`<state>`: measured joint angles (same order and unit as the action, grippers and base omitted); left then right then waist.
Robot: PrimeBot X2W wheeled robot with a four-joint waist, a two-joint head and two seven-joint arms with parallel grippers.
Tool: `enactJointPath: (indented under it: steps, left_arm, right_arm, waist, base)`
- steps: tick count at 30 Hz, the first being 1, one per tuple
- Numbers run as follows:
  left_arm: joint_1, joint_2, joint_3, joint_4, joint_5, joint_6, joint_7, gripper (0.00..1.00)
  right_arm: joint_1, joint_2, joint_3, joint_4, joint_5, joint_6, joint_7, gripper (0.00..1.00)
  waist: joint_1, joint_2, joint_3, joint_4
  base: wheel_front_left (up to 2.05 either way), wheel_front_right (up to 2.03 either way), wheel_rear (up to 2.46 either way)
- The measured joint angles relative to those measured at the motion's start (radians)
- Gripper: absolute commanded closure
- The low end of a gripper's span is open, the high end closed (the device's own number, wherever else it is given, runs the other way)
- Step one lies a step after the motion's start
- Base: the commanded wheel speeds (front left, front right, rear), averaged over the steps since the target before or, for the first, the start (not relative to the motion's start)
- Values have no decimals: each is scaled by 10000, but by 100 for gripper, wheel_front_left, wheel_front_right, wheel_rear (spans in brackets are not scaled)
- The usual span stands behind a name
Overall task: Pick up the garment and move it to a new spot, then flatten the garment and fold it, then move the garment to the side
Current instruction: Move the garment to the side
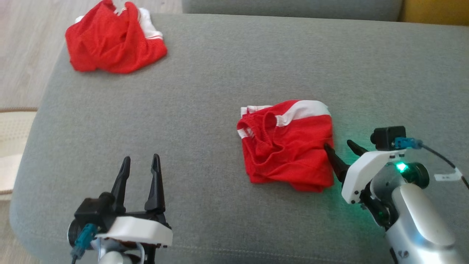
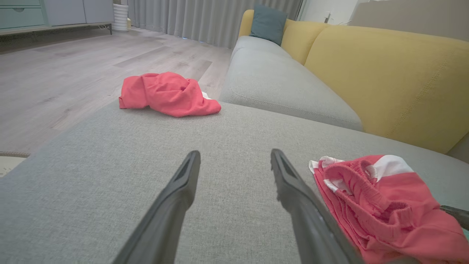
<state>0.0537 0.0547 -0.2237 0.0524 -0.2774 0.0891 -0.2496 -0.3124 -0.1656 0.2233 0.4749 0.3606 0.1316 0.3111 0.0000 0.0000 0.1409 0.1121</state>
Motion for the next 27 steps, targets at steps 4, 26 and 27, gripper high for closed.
enactJointPath:
  steps: [4, 26, 27]
  left_arm:
    - [-1, 0, -15, -2, 0, 0, 0, 0]
    - [-168, 0, -148, -125, 173, -27, 0, 0]
    - [-248, -2, -130, -150, 230, -54, -2, 0]
  right_arm:
    - [-266, 2, 2, 426, 462, 0, 376, 0]
    - [-1812, -17, 694, 1664, 1622, 0, 635, 100]
    - [-1936, -132, 692, 1664, 1555, 0, 556, 100]
  waist:
    - [0, 0, 69, 182]
    - [0, 0, 599, -412]
    - [0, 0, 647, -528]
  base:
    - [0, 0, 0]
    - [0, 0, 0]
    - [0, 0, 0]
